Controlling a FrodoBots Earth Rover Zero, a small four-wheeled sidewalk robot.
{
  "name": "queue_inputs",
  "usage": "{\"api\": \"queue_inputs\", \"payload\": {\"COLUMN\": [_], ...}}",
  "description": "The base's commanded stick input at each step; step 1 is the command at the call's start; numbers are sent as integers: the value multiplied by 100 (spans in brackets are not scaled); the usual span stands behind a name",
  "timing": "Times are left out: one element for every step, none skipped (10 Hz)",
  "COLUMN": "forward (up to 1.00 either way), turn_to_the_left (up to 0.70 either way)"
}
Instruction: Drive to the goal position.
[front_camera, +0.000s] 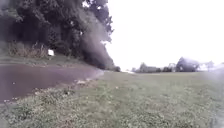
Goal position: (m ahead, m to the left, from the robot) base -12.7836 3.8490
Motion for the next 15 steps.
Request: {"api": "queue_inputs", "payload": {"forward": [0,0,0,0,-3,-7,-45,-45,-45,-45,-45,-45,-45,-45,-45], "turn_to_the_left": [0,0,0,0,0,0,0,0,0,0,0,0,0,0,0]}}
